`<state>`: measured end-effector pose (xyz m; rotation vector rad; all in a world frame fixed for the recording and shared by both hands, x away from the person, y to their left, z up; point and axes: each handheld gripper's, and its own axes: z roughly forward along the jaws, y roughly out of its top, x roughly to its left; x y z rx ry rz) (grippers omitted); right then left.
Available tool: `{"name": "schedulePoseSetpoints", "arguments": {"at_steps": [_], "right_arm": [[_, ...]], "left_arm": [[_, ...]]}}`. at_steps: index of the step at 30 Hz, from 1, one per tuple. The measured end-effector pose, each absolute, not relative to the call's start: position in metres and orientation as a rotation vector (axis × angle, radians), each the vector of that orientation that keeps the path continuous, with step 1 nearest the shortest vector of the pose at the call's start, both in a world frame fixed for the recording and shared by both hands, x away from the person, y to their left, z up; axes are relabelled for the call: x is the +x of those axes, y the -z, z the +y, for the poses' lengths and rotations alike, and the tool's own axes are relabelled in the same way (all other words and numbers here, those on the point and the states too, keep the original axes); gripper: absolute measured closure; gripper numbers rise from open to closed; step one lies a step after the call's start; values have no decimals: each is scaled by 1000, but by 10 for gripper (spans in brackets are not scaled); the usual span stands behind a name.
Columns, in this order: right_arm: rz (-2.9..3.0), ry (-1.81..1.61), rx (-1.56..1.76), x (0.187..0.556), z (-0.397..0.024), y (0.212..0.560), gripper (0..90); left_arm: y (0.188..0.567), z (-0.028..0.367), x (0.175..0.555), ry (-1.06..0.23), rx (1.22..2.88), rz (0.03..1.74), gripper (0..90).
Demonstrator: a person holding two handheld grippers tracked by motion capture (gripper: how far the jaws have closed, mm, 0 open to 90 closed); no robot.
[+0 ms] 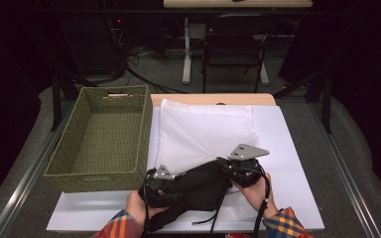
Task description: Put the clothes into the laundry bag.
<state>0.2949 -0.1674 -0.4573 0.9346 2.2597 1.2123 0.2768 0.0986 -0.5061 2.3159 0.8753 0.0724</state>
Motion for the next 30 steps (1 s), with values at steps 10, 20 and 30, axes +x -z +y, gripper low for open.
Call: {"name": "schedulePoseSetpoints", "arguments": {"at_steps": [10,20,30], "right_arm": [[2275,-1207,923,293,-165,461,889],[2289,-1184,910,293,-163,464,889],[2285,-1193,934,293,-164,463,888]], "left_arm": [[511,98,271,-89,2416,695,378],[523,82,274,-117,2487,610,310],[525,90,271,-129,2410,596,641]]}}
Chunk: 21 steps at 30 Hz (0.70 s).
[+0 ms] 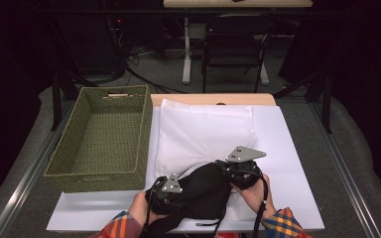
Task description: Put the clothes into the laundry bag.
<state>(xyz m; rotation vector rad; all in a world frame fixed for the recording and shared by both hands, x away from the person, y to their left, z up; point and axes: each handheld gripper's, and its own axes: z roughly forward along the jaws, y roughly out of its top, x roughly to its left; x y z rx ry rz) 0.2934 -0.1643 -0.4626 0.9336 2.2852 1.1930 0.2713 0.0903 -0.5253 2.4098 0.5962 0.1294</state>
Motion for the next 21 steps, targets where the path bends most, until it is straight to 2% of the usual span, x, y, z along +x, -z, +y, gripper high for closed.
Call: {"name": "schedulePoseSetpoints", "arguments": {"at_steps": [9,11,15,17,21], "right_arm": [[2256,-1238,929,294,-166,454,889],[2239,-1250,926,294,-166,451,889],[2245,-1243,923,293,-165,451,889],[2264,-1227,926,293,-165,455,889],[2295,-1203,929,294,-164,461,888]], "left_arm": [[499,90,268,-118,2207,812,654],[496,87,268,-153,2167,850,653],[506,77,272,-210,2192,897,643],[519,74,276,-203,2255,885,613],[526,71,277,-178,2309,840,451]]}}
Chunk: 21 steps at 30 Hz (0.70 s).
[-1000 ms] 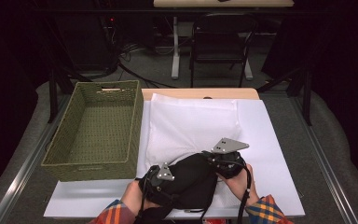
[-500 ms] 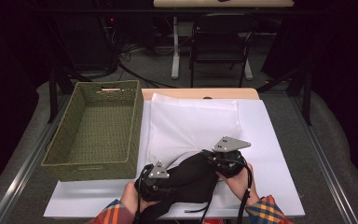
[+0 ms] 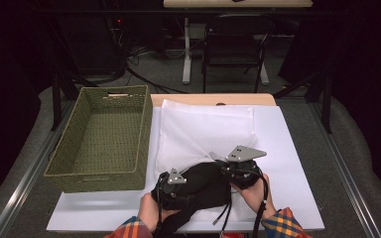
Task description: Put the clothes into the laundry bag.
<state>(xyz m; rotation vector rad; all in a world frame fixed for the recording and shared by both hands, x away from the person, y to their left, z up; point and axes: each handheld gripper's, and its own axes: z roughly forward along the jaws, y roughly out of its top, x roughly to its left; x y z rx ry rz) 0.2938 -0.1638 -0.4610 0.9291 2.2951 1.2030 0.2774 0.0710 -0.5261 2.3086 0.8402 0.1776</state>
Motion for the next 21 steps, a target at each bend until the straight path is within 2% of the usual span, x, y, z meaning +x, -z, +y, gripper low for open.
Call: {"name": "schedulePoseSetpoints", "arguments": {"at_steps": [5,8,10,16,19,21], "right_arm": [[2303,-1203,948,296,-166,463,888],[2312,-1186,938,295,-166,465,888],[2311,-1179,938,297,-165,467,888],[2314,-1213,953,296,-166,467,887],[2315,-1221,923,293,-163,464,886],[2317,-1230,921,293,-162,464,886]], "left_arm": [[515,77,270,-206,2327,801,286],[508,86,264,-181,2334,808,181],[507,90,259,-186,2357,786,157],[518,95,263,-158,2380,771,166],[525,90,263,-123,2388,731,239],[528,86,264,-120,2384,714,345]]}}
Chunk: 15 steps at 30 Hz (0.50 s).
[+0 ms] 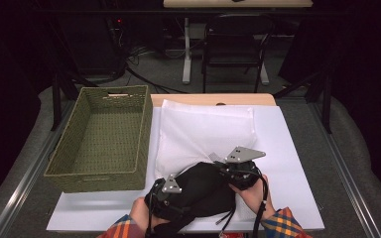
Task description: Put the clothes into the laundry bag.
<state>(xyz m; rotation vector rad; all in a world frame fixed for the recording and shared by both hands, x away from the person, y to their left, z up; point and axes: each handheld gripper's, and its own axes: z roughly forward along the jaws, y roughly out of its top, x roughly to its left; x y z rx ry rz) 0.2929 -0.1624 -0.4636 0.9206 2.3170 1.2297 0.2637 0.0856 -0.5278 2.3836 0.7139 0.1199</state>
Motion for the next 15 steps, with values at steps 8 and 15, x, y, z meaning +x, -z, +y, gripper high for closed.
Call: {"name": "schedulePoseSetpoints", "arguments": {"at_steps": [8,15], "right_arm": [[2327,-1227,914,291,-163,463,885],[2323,-1229,901,290,-160,461,885]], "left_arm": [[530,89,261,-142,2289,759,658],[517,92,262,-137,2236,820,718]]}}
